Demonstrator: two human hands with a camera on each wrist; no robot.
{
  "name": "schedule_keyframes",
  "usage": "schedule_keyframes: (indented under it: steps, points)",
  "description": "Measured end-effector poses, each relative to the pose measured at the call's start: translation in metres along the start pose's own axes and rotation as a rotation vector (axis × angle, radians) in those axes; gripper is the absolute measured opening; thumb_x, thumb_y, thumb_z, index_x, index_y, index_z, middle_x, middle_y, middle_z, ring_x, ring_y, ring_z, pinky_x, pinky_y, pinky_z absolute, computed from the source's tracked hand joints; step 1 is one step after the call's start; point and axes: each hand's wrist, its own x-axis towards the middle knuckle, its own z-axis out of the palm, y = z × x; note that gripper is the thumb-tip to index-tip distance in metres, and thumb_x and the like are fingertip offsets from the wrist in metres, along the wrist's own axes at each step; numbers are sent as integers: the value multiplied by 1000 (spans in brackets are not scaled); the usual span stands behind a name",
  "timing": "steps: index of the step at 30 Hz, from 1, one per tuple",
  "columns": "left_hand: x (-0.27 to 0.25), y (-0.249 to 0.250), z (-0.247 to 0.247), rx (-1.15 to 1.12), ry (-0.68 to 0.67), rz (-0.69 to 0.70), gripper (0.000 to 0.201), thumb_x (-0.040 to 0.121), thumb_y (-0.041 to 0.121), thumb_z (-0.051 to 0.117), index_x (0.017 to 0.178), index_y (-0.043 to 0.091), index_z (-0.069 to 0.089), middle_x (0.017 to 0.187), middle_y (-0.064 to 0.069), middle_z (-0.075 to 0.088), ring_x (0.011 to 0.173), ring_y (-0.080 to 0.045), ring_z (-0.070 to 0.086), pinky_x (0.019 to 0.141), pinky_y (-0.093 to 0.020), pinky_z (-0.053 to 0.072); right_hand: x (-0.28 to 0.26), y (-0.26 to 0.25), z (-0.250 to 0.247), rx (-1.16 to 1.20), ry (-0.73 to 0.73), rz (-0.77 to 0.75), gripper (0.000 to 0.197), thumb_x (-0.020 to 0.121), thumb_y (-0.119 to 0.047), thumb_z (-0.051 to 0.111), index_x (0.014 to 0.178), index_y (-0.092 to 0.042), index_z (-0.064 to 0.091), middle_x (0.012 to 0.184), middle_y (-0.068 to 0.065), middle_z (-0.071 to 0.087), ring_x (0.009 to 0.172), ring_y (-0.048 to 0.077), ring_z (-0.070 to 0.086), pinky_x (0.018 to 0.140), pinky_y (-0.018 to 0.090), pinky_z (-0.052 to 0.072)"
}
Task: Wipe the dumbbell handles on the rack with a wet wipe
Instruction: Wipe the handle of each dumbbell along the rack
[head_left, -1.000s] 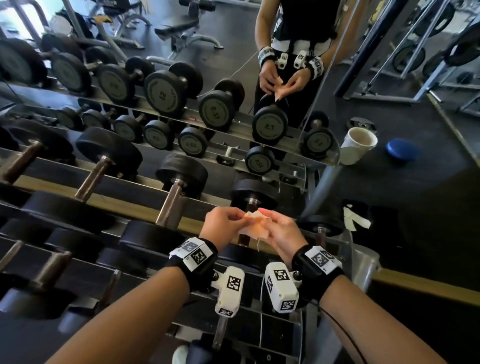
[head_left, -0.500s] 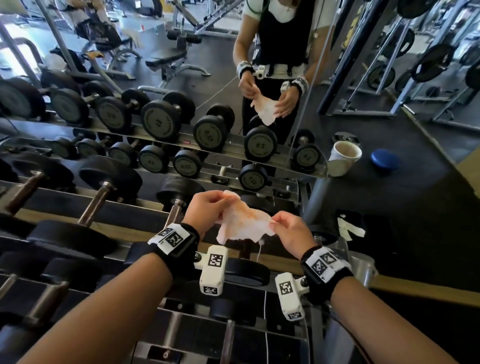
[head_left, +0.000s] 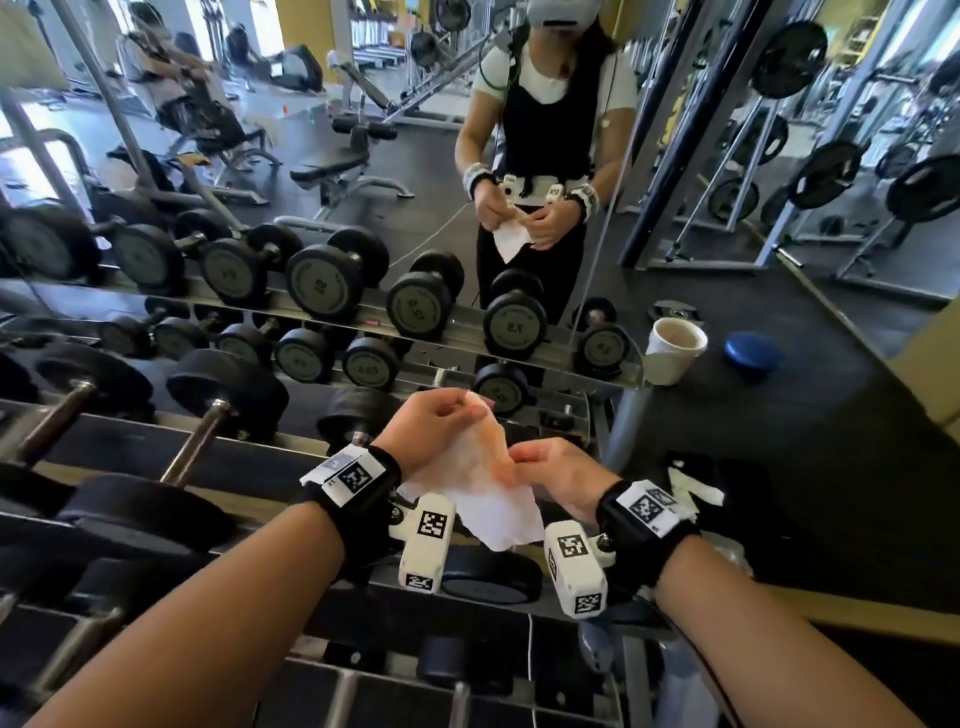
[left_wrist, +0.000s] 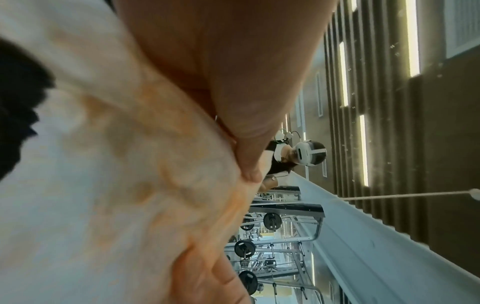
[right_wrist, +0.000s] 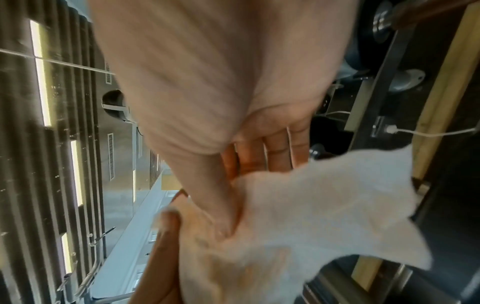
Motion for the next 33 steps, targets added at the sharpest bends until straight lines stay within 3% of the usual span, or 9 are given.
schedule_keyframes:
  steps: [3, 6, 8, 12, 16, 23, 27, 30, 33]
  points:
    - [7, -7, -4, 234, 167, -28, 42, 85, 24, 75, 123, 18, 58, 106, 2, 61, 101, -18, 60, 94, -31, 49, 1, -4, 8, 90, 40, -44, 17, 82, -24, 78, 93, -12, 77, 106, 26, 70, 96, 36, 65, 97, 57, 47]
    - [-3, -16, -6, 339, 326, 11, 24, 88, 32, 71, 104, 15, 64, 97, 5, 60, 88, -11, 58, 78, -20, 46, 3, -6, 10, 21, 116, -62, 9, 92, -22, 68, 89, -19, 76, 97, 10, 75, 92, 24, 70, 92, 45, 53]
    - [-13, -26, -6, 279, 250, 1, 30, 87, 47, 68, 85, 17, 72, 74, 9, 67, 71, -1, 61, 63, -12, 43, 5, -7, 9, 4, 173, -57, 13, 95, -22, 64, 89, -18, 75, 91, 6, 75, 88, 22, 70, 86, 40, 55]
    - [-29, -44, 2, 70, -68, -104, 28, 74, 50, 79, 91, 27, 78, 90, 6, 76, 91, -10, 71, 86, -27, 55, 6, -5, 9, 85, 203, -38, 15, 96, -17, 62, 95, -10, 75, 98, 15, 75, 93, 26, 71, 93, 43, 54]
    - [-24, -53, 9, 147, -105, -97, 18, 73, 47, 80, 80, 32, 77, 81, 4, 75, 75, -9, 69, 78, -33, 54, 5, 0, 9, 63, 265, -14, 12, 95, -19, 64, 96, -15, 76, 102, 17, 74, 103, 33, 69, 94, 46, 54]
    - [-13, -42, 4, 448, -180, -39, 20, 84, 47, 70, 75, 29, 71, 75, 5, 71, 72, -9, 66, 71, -32, 54, -4, 7, -7, -469, 560, -175, 27, 79, -22, 81, 97, -23, 61, 97, -5, 65, 91, 10, 61, 79, 18, 47]
    - [-9, -23, 2, 553, -350, -17, 16, 91, 40, 64, 81, 29, 70, 84, 4, 70, 82, -10, 63, 82, -30, 51, -4, 4, -1, -610, 216, -252, 59, 76, -19, 83, 128, -25, 57, 130, -11, 55, 120, 1, 48, 98, 14, 32]
    - [-4, -14, 0, 553, -376, 9, 13, 93, 31, 62, 94, 21, 71, 95, 1, 71, 92, -14, 65, 86, -29, 50, 3, 5, 6, -654, 93, -77, 34, 78, -22, 79, 109, -25, 65, 100, -12, 65, 93, 2, 58, 80, 18, 42]
    - [2, -19, -2, 437, -79, 9, 18, 88, 25, 70, 103, 17, 63, 100, 1, 65, 93, -14, 61, 81, -25, 49, 7, 11, 8, -612, 167, -65, 17, 84, -20, 74, 80, -7, 62, 71, -2, 54, 68, 11, 51, 65, 28, 37]
